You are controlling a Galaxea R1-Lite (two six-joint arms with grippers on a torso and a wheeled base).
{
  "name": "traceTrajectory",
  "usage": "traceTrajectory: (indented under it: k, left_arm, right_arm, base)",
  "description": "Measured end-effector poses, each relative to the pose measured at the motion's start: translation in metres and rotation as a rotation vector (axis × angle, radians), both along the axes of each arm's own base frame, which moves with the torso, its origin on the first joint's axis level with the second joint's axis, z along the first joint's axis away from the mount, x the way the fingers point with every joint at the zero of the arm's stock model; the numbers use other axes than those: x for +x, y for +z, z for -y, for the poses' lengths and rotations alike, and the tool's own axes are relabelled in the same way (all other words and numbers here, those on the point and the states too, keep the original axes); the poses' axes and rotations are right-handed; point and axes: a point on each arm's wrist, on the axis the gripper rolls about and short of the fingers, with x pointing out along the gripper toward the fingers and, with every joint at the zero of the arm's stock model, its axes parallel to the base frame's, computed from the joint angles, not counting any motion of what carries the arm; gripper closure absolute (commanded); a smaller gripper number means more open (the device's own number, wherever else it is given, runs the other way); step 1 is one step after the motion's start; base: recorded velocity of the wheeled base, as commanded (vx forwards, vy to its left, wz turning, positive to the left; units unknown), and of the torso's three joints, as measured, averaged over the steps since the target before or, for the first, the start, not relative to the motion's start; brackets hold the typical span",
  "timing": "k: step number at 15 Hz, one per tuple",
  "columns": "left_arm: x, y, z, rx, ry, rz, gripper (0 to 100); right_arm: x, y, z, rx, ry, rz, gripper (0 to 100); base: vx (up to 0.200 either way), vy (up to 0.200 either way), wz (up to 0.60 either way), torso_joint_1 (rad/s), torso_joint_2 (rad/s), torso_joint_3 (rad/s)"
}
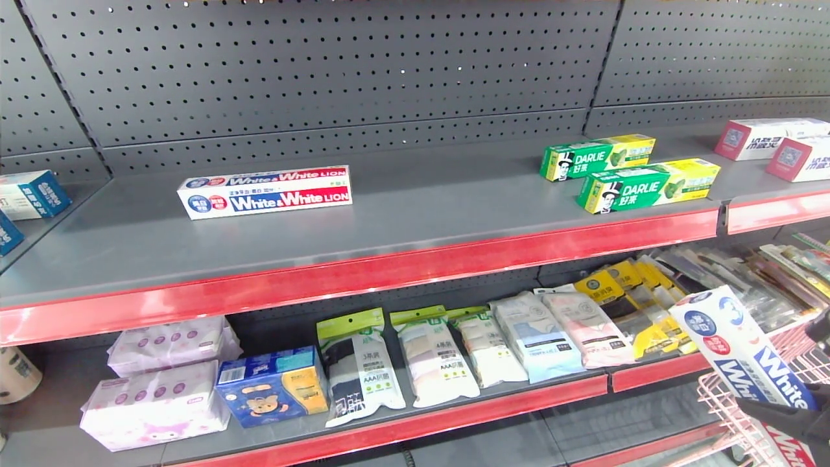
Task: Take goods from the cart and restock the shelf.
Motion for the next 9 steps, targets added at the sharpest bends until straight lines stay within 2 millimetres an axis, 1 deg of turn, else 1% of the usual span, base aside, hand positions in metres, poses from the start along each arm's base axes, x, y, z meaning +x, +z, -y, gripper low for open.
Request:
traceTrajectory:
  k: [1, 3, 6, 9]
  left_arm:
    - [0.0000, -0.0001, 0.0000, 0.000, 0.000, -0.001, 0]
    - [0.0000, 0.0000, 0.0000, 0.000, 0.000, 0.000, 0]
    - [0.0000, 0.0001, 0.0000, 0.000, 0.000, 0.001, 0]
    - [0.0000, 0.0000, 0.0000, 0.000, 0.000, 0.000, 0]
  right_arm:
    - [0.0001, 0.0005, 0.0001, 0.002, 0.001, 0.001, 100]
    - [0.0008, 0.0021, -0.0001, 0.004, 0.003, 0.007, 100]
    - [0.0011, 0.0024, -0.0001, 0.003, 0.002, 0.008, 100]
    - [0.0006, 0.0031, 0.0000, 0.002, 0.002, 0.013, 100]
  base:
    - [0.000, 0.000, 0.00, 0.051, -0.12, -0.090]
    - [0.000, 0.000, 0.00, 0.149, -0.36, -0.215]
    - [0.000, 0.000, 0.00, 0.203, -0.50, -0.282]
    - [0.000, 0.000, 0.00, 0.246, -0.56, -0.308]
